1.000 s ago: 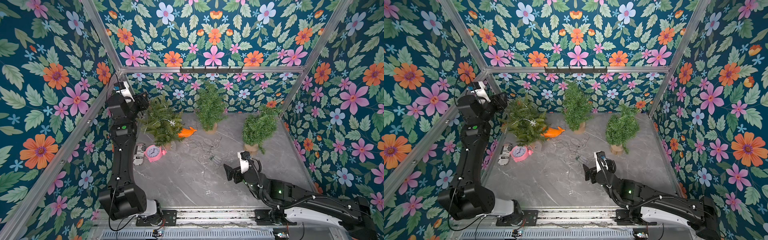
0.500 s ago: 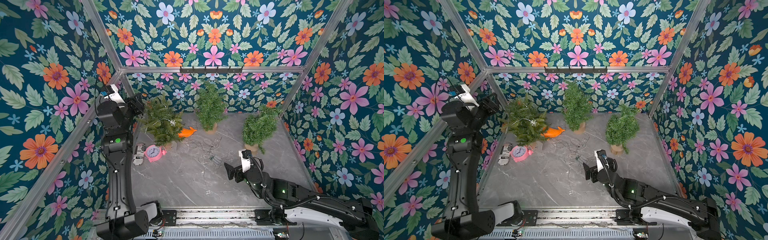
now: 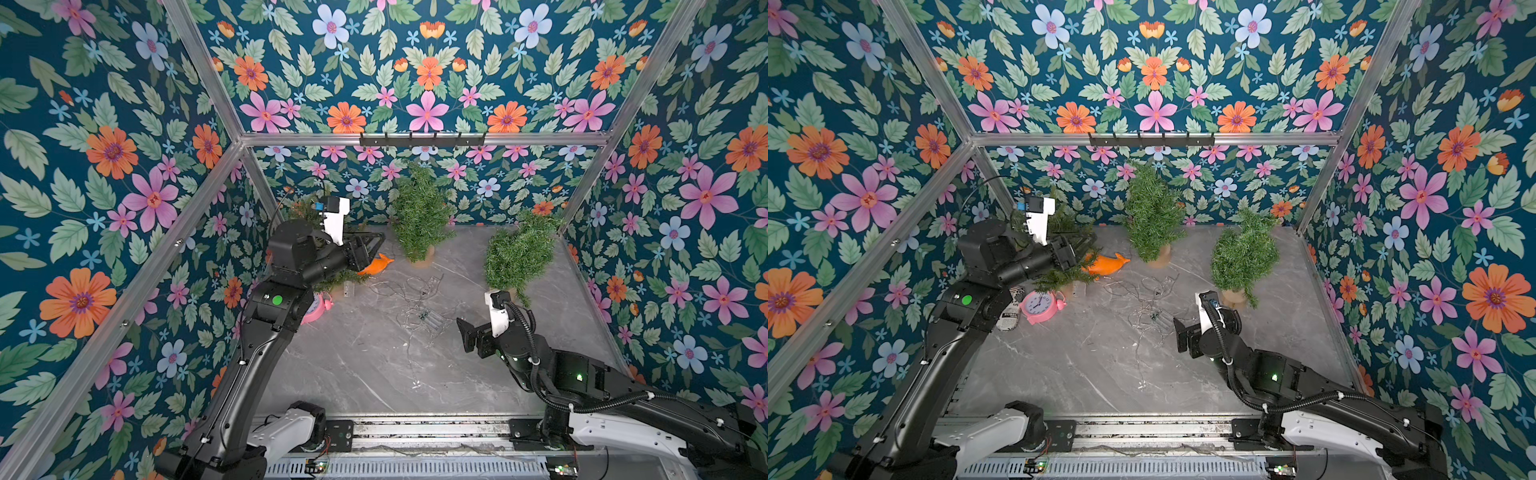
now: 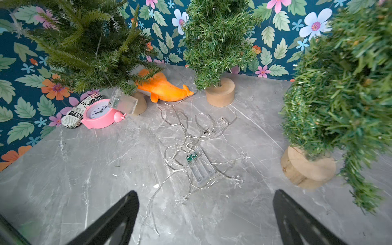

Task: Wrap string light around the christmas tree
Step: Move the christmas tree to the center of the board, then pick up the Christmas tree at the center of the board.

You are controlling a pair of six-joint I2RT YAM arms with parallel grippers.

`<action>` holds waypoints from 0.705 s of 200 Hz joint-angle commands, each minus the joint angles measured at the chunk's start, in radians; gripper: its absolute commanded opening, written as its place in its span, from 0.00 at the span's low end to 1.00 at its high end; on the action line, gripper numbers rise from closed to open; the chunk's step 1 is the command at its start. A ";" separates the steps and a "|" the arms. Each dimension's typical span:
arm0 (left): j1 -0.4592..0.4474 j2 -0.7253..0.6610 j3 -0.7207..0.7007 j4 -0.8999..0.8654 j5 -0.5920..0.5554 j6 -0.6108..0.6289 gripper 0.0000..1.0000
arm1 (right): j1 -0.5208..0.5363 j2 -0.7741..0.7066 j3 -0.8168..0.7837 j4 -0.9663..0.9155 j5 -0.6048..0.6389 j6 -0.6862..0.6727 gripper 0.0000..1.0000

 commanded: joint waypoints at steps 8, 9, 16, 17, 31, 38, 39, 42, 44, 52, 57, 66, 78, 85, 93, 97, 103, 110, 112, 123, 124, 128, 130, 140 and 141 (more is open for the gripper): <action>-0.150 -0.023 -0.061 0.019 -0.115 0.000 0.43 | -0.038 -0.006 0.027 -0.090 0.020 0.053 0.99; -0.157 -0.024 -0.066 0.023 -0.120 0.000 0.43 | -0.040 -0.006 0.029 -0.092 0.019 0.054 0.99; -0.214 -0.034 -0.102 0.052 -0.169 -0.004 0.43 | -0.051 -0.005 0.038 -0.111 0.012 0.062 0.99; -0.222 -0.034 -0.107 0.057 -0.177 -0.002 0.43 | -0.052 -0.004 0.039 -0.113 0.011 0.063 0.99; -0.337 -0.037 -0.165 0.087 -0.302 0.031 0.44 | -0.077 0.004 0.059 -0.150 0.002 0.078 0.99; -0.377 -0.032 -0.194 0.095 -0.361 0.050 0.46 | -0.091 0.010 0.070 -0.167 -0.010 0.083 0.99; -0.382 -0.030 -0.197 0.097 -0.369 0.054 0.47 | -0.093 0.011 0.072 -0.170 -0.013 0.083 0.99; -0.393 -0.027 -0.210 0.102 -0.390 0.062 0.48 | -0.099 0.014 0.077 -0.177 -0.024 0.084 0.99; -0.400 -0.025 -0.219 0.105 -0.404 0.068 0.49 | -0.106 0.016 0.081 -0.180 -0.032 0.084 0.99; -0.413 -0.015 -0.248 0.110 -0.449 0.080 0.52 | -0.125 0.024 0.094 -0.197 -0.067 0.086 0.99; -0.415 -0.008 -0.265 0.107 -0.465 0.084 0.54 | -0.136 0.031 0.102 -0.209 -0.080 0.089 0.99; -0.415 -0.008 -0.309 0.119 -0.480 0.082 0.56 | -0.142 0.039 0.114 -0.229 -0.090 0.096 0.99; -0.415 -0.031 -0.402 0.186 -0.495 0.065 0.59 | -0.143 0.045 0.119 -0.245 -0.093 0.094 0.99; -0.415 -0.052 -0.460 0.233 -0.498 0.059 0.60 | -0.144 0.047 0.118 -0.250 -0.093 0.093 0.99; -0.415 -0.080 -0.524 0.282 -0.509 0.049 0.61 | -0.144 0.047 0.117 -0.256 -0.090 0.093 0.99; -0.415 -0.094 -0.550 0.298 -0.516 0.046 0.62 | -0.145 0.047 0.117 -0.261 -0.090 0.093 0.99; -0.415 -0.114 -0.586 0.317 -0.526 0.041 0.62 | -0.145 0.046 0.113 -0.265 -0.088 0.094 0.99; -0.416 -0.136 -0.622 0.332 -0.541 0.027 0.63 | -0.146 0.042 0.109 -0.267 -0.084 0.096 0.99; -0.416 -0.143 -0.631 0.335 -0.546 0.023 0.63 | -0.146 0.041 0.106 -0.267 -0.082 0.096 0.99; -0.415 -0.175 -0.681 0.350 -0.567 0.007 0.63 | -0.147 0.033 0.092 -0.265 -0.074 0.097 0.99; -0.415 -0.178 -0.684 0.352 -0.569 0.005 0.63 | -0.147 0.032 0.091 -0.266 -0.074 0.097 0.99; -0.415 -0.188 -0.702 0.357 -0.575 -0.003 0.64 | -0.147 0.028 0.084 -0.264 -0.072 0.095 0.99; -0.415 -0.191 -0.710 0.360 -0.578 -0.007 0.64 | -0.148 0.027 0.083 -0.263 -0.072 0.094 0.99; -0.415 -0.208 -0.747 0.377 -0.580 -0.019 0.64 | -0.150 0.019 0.072 -0.261 -0.070 0.094 0.99; -0.416 -0.209 -0.751 0.379 -0.580 -0.020 0.64 | -0.150 0.018 0.071 -0.260 -0.070 0.094 0.99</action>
